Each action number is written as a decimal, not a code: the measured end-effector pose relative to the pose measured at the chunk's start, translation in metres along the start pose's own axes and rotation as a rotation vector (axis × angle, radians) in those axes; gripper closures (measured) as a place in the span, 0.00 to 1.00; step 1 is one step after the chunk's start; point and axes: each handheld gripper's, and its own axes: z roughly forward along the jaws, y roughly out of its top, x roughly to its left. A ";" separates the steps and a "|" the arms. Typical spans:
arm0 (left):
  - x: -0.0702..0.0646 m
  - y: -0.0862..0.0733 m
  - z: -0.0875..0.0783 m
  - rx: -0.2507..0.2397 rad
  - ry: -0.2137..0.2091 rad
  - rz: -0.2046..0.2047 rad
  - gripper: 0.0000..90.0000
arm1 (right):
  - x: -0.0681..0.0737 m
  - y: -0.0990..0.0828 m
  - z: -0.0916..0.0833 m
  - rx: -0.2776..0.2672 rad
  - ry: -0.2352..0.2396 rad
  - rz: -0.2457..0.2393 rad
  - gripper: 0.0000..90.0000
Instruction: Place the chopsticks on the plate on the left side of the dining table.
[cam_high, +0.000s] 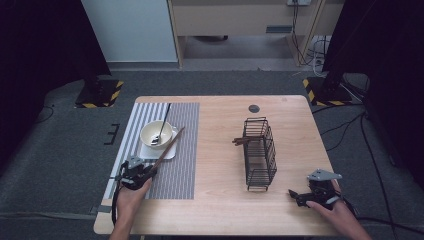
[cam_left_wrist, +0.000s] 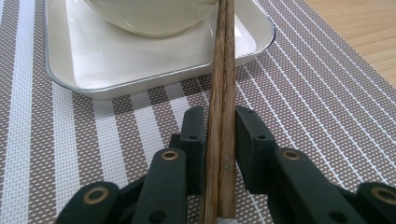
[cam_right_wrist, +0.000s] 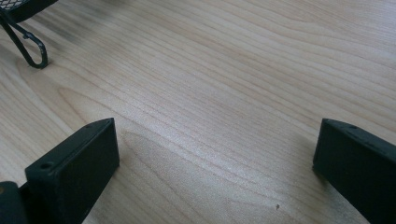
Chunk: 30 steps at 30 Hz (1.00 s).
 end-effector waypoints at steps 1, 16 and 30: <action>0.000 0.000 0.000 0.002 0.000 0.003 0.82 | 0.000 0.000 0.000 0.000 0.000 -0.001 0.00; 0.001 0.001 0.000 -0.001 0.008 0.018 0.75 | 0.000 0.000 0.000 0.000 0.000 0.000 0.00; 0.001 0.004 0.000 -0.001 0.056 0.060 0.75 | 0.000 0.000 0.000 0.000 0.000 -0.001 0.00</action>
